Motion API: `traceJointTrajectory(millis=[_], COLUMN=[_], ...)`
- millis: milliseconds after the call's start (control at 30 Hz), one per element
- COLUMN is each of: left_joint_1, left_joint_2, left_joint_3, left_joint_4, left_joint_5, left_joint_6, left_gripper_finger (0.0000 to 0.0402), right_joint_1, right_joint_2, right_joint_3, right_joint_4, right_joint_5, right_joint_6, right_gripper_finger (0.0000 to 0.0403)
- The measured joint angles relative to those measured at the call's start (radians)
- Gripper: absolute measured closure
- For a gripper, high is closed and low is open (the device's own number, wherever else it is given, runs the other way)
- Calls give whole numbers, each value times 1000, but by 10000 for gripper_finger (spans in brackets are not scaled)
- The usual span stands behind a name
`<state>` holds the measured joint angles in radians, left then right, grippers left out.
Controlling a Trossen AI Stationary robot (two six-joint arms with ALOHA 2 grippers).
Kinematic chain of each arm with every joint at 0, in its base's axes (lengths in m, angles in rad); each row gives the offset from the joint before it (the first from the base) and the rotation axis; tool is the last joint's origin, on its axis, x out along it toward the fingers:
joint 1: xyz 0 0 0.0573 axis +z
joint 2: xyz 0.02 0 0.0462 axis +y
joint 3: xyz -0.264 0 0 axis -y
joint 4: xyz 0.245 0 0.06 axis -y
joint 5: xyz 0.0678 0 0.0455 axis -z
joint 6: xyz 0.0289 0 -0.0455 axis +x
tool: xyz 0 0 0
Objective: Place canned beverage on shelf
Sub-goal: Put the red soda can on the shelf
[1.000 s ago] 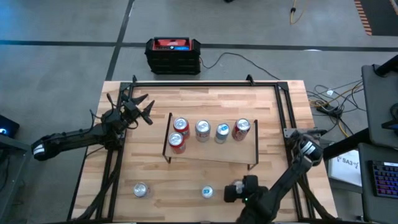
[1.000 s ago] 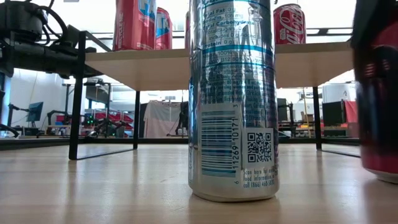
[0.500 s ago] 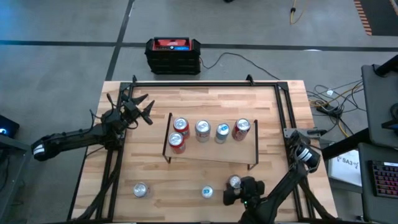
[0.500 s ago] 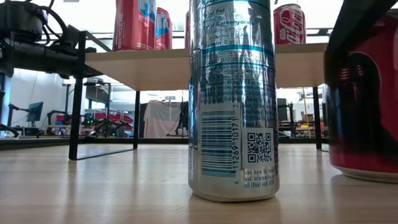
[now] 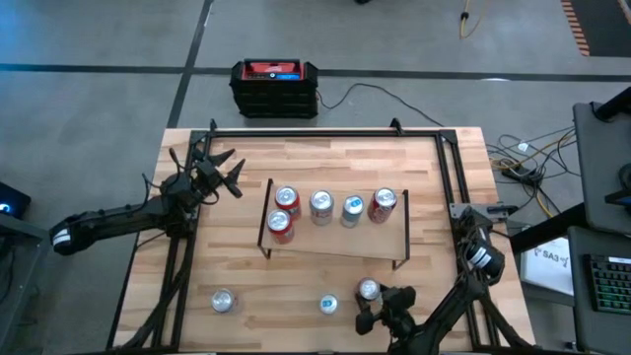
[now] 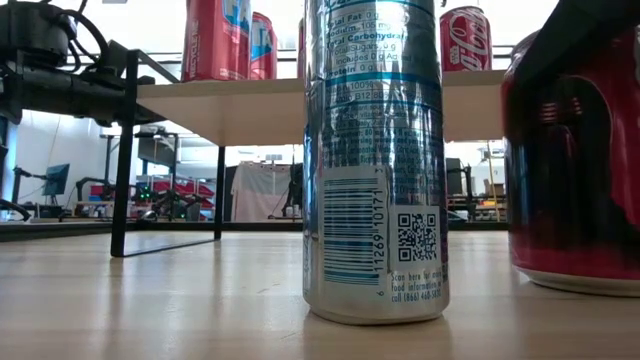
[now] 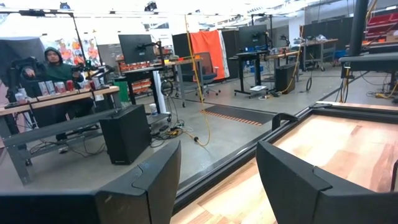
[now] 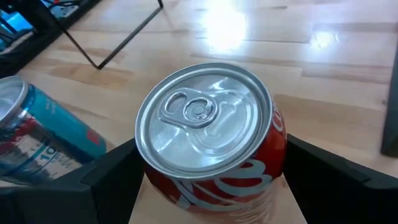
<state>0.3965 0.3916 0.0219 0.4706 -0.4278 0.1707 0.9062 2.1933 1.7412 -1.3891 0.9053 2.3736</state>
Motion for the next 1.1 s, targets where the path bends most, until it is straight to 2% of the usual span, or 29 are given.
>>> traceJointTrajectory(millis=[200, 500, 1100], left_joint_1=[0, 0, 0], left_joint_2=[0, 0, 0], left_joint_3=[0, 0, 0], left_joint_4=[0, 0, 0], left_joint_5=[0, 0, 0], left_joint_6=[0, 0, 0], left_gripper_finger=[207, 207, 207], right_joint_1=[0, -1, 1], right_joint_2=[1, 1, 5], right_joint_3=[0, 1, 2], right_joint_4=[6, 21, 49], right_joint_5=[20, 18, 64], right_joint_6=[-19, -176, -290], right_gripper_finger=[69, 70, 69])
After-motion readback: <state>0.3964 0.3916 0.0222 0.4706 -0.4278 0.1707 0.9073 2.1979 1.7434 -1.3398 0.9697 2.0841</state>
